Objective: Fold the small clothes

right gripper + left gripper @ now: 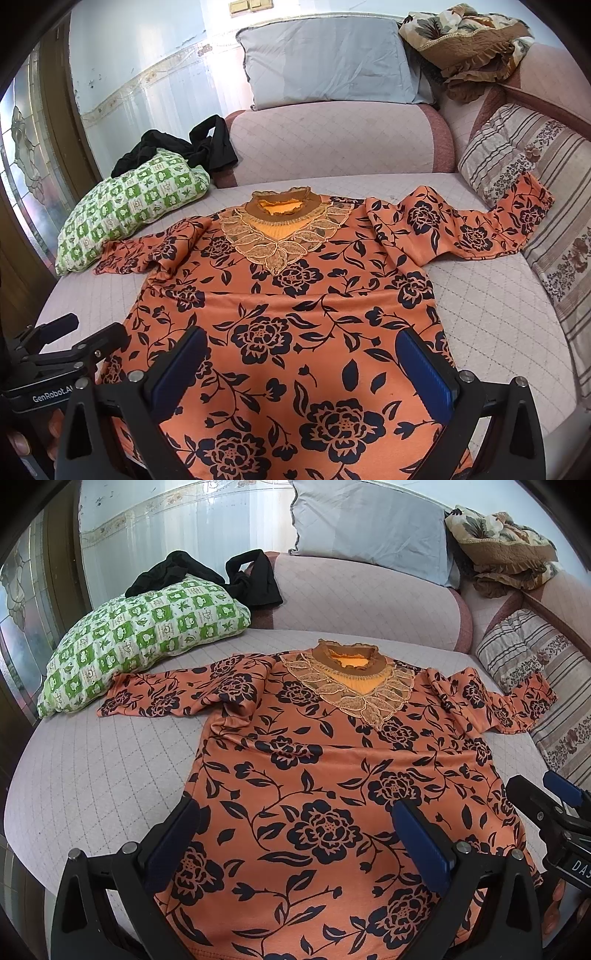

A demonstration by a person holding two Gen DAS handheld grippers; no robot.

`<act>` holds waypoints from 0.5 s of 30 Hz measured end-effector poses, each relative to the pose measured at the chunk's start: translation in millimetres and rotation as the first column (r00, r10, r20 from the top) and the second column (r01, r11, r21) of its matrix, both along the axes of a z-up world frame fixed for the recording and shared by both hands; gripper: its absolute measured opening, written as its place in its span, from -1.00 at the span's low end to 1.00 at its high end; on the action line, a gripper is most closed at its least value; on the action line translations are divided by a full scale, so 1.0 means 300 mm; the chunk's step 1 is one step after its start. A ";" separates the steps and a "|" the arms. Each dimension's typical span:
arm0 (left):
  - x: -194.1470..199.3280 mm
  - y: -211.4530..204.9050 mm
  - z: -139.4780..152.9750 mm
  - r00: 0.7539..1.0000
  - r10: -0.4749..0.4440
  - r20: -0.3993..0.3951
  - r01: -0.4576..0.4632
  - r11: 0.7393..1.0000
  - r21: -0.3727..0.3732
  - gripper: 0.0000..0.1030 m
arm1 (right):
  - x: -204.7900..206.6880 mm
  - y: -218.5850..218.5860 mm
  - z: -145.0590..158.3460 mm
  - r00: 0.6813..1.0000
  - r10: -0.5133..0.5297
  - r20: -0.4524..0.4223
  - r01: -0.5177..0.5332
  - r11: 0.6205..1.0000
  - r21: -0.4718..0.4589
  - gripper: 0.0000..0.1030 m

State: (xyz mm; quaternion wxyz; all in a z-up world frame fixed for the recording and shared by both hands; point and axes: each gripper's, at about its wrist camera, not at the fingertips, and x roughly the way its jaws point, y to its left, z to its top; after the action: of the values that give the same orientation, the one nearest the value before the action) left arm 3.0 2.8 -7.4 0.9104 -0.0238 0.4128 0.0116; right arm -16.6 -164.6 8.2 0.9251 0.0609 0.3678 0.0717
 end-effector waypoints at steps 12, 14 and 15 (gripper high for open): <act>0.011 -0.011 -0.010 1.000 -0.004 -0.007 0.004 1.000 0.004 1.00 | 0.011 -0.016 -0.003 1.000 -0.005 0.000 0.005 1.000 0.011 1.00; 0.015 -0.005 -0.013 1.000 -0.003 -0.006 0.003 1.000 0.004 1.00 | 0.014 -0.027 0.001 1.000 -0.002 0.007 0.002 1.000 0.026 1.00; 0.016 0.002 -0.016 1.000 0.000 -0.003 0.000 1.000 0.003 1.00 | 0.018 -0.043 0.005 1.000 -0.001 0.013 0.000 0.999 0.047 1.00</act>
State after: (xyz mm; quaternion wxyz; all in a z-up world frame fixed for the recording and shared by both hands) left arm 7.8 3.3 -12.1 0.9098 -0.0222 0.4143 0.0125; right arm -11.1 -177.4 9.7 0.9258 0.0822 0.3600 0.0804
